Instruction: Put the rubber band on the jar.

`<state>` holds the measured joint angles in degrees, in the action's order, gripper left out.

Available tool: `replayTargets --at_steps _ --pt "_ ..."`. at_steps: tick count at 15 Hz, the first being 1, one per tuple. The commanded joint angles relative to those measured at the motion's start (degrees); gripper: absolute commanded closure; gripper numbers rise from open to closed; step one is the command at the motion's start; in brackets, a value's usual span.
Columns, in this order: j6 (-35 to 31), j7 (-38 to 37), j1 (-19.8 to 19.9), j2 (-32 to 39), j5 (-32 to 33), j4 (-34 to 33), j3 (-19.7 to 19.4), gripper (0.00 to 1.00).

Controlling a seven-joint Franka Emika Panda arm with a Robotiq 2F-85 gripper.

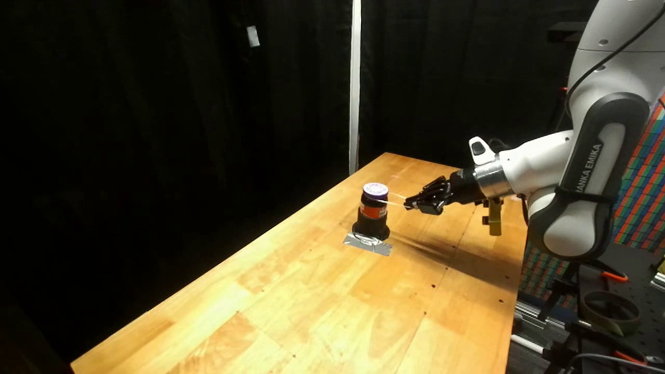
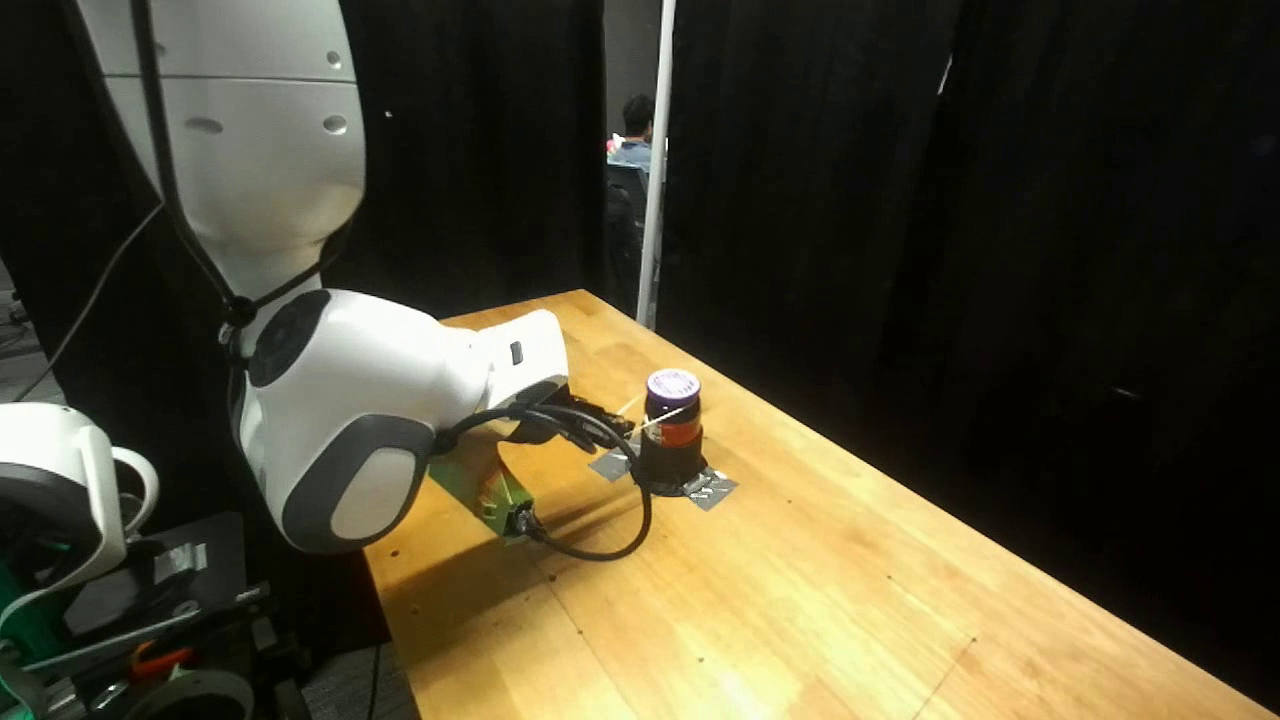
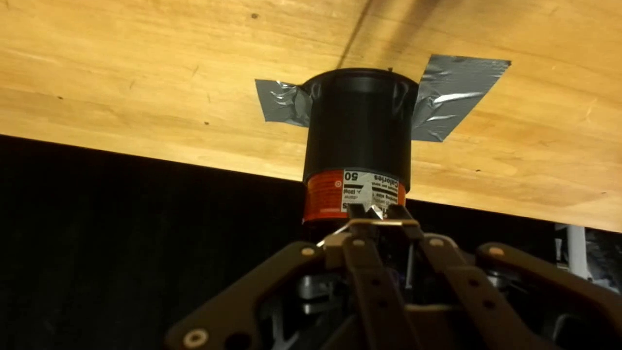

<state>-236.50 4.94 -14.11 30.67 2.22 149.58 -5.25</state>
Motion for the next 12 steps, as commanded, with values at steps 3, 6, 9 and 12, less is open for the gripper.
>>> replayTargets --at_steps 3,6,9,12 --pt "-7.94 5.37 1.34 2.24 -7.79 -0.16 2.94 0.81" --pt "-6.60 8.00 0.86 0.47 -9.81 -1.44 2.92 0.81" --pt "-6.69 10.20 0.80 -0.09 -9.78 -2.85 2.75 0.81" --pt "-6.70 11.69 0.84 -0.70 -9.67 -3.44 2.68 0.81"
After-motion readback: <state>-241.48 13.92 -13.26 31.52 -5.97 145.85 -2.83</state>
